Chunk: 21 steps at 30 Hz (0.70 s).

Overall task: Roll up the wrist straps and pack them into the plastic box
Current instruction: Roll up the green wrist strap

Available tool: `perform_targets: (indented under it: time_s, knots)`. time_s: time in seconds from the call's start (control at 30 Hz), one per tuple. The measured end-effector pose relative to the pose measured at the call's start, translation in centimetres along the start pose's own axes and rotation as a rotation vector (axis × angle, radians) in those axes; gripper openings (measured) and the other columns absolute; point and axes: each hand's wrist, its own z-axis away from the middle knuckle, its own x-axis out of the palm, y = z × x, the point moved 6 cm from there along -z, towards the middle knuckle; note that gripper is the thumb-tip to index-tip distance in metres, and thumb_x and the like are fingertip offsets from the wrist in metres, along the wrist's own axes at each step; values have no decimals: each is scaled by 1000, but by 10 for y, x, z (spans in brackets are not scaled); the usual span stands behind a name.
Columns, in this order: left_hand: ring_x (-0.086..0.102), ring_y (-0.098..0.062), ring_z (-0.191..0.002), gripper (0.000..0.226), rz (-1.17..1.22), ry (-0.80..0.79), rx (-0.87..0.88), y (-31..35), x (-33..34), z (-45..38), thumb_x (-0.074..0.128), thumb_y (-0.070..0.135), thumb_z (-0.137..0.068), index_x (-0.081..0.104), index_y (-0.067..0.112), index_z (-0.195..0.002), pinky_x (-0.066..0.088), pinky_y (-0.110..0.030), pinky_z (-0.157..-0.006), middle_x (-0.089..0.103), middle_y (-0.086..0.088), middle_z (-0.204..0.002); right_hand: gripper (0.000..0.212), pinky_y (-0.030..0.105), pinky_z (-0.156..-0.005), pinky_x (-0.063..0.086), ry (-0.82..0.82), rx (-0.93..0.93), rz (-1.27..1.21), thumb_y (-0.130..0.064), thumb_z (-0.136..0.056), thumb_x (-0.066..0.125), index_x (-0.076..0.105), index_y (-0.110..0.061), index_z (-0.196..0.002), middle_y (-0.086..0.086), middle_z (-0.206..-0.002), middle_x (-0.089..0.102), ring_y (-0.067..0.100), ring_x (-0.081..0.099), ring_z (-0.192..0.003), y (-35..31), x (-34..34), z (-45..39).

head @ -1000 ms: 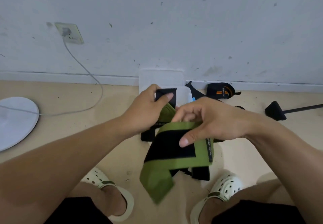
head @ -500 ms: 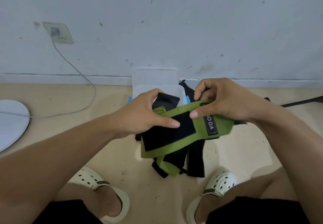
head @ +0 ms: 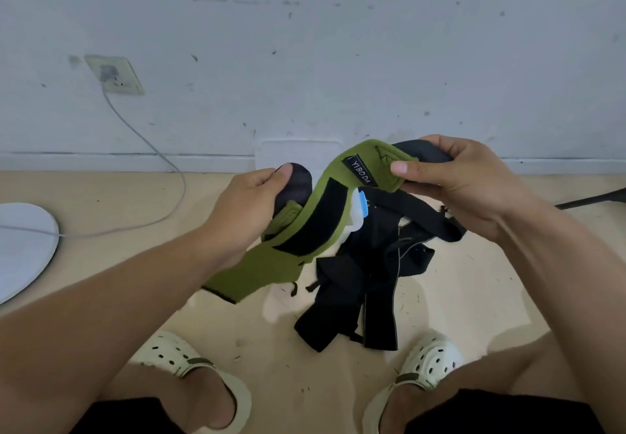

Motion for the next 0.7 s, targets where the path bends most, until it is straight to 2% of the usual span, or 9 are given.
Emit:
perform_targets:
  time_s: [0.1,0.17,0.27,0.33,0.43,0.5,0.57,0.63,0.7]
  knots:
    - [75,-25,-106,33,134,-17,-87,-4,-1,-2,56,45,-105,81,23,-106,55,-43,-99,81,2,-103,43,29,-82,62,-17,-93,-40,-10,-66,83,70,-9,-107,7,-95,79,24,77,-91,-7,4,4]
    - [75,-26,-108,33,172,-21,-116,-4,-1,-2,58,43,-104,79,18,-110,55,-45,-102,81,-2,-106,32,28,-79,61,-44,-148,-41,-11,-70,80,69,-9,-101,5,-89,76,23,75,-86,-9,5,6]
    - [74,-25,-108,32,220,-36,-147,-2,2,1,59,39,-104,76,14,-115,53,-43,-102,81,-3,-107,25,33,-72,58,-58,-133,-52,-20,-79,75,70,-4,-98,20,-95,71,30,70,-85,-8,10,12]
    - [75,-22,-102,32,243,-57,-155,-1,4,3,58,36,-104,76,12,-115,54,-40,-99,81,-5,-108,28,29,-60,55,-52,-106,-46,-26,-87,70,70,-1,-99,25,-97,67,28,68,-76,-7,14,15]
    - [73,-18,-91,31,279,-79,-168,2,8,7,59,34,-104,75,11,-115,54,-38,-92,80,-8,-109,47,18,-45,41,22,-85,67,-37,-99,63,59,8,-86,20,-76,52,20,51,-51,-1,20,18]
    - [72,-19,-91,31,309,-92,-180,3,10,9,59,34,-104,75,11,-117,55,-37,-89,79,-10,-112,68,21,-48,34,60,-173,310,-51,-95,64,45,10,-71,19,-64,36,20,37,-54,0,25,17]
    - [71,-20,-89,31,335,-111,-185,4,12,10,57,34,-105,75,11,-116,56,-36,-83,79,-10,-110,76,24,-51,33,-2,-233,476,-61,-85,64,46,11,-66,26,-60,35,22,35,-55,4,38,19]
    - [71,-19,-81,29,360,-123,-195,5,14,11,56,33,-106,75,12,-114,55,-34,-75,78,-6,-101,56,22,-53,36,-70,-196,568,-64,-82,66,70,-9,-71,17,-54,50,20,44,-52,13,46,20]
    - [71,-19,-77,28,392,-128,-207,7,15,12,56,31,-105,73,11,-114,57,-34,-72,77,-4,-97,28,17,-50,32,-133,-138,682,-61,-80,76,75,-35,-91,-5,-47,46,12,40,-45,22,52,21]
